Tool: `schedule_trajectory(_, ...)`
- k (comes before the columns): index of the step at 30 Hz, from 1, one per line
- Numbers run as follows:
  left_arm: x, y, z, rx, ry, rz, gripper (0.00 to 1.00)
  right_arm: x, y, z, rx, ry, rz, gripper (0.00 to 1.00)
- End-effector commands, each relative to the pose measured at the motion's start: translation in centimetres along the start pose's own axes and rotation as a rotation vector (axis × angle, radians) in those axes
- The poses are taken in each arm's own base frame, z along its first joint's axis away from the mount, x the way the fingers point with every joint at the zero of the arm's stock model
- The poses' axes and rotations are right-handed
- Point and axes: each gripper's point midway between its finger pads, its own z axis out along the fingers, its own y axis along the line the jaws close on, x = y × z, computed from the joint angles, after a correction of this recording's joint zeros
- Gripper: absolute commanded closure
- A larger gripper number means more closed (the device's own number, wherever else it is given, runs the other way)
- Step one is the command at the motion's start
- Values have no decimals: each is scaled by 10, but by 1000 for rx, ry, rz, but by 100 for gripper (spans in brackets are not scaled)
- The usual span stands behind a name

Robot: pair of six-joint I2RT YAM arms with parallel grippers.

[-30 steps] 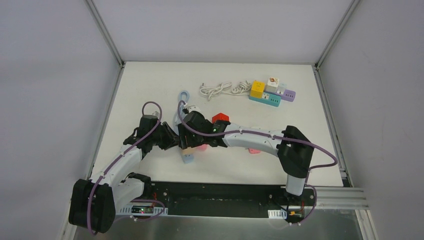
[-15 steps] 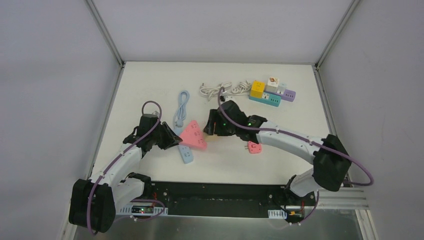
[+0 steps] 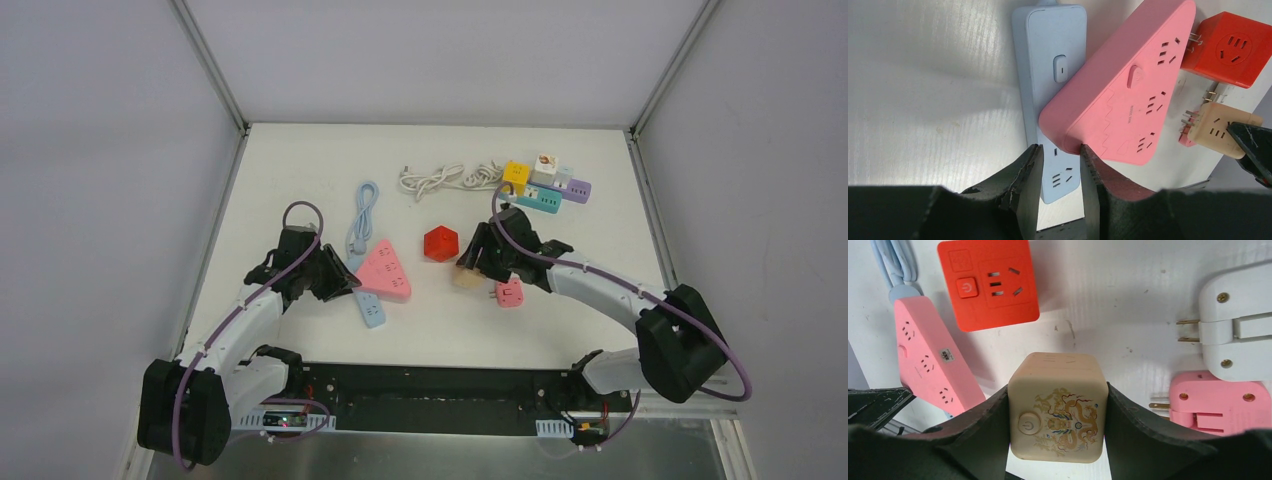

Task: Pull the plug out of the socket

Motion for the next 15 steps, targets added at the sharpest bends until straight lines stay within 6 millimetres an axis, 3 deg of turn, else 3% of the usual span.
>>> schedule_trajectory(1, 12, 26, -2, -112, 43, 19, 67, -20, 14, -7, -103, -44, 62, 94)
schedule_trajectory(7, 13, 27, -1, -116, 48, 18, 66, -24, 2, 5, -103, -16, 72, 68)
schedule_trajectory(15, 14, 28, -2, -120, 52, 23, 66, -19, -9, 14, -74, 37, 88, 48)
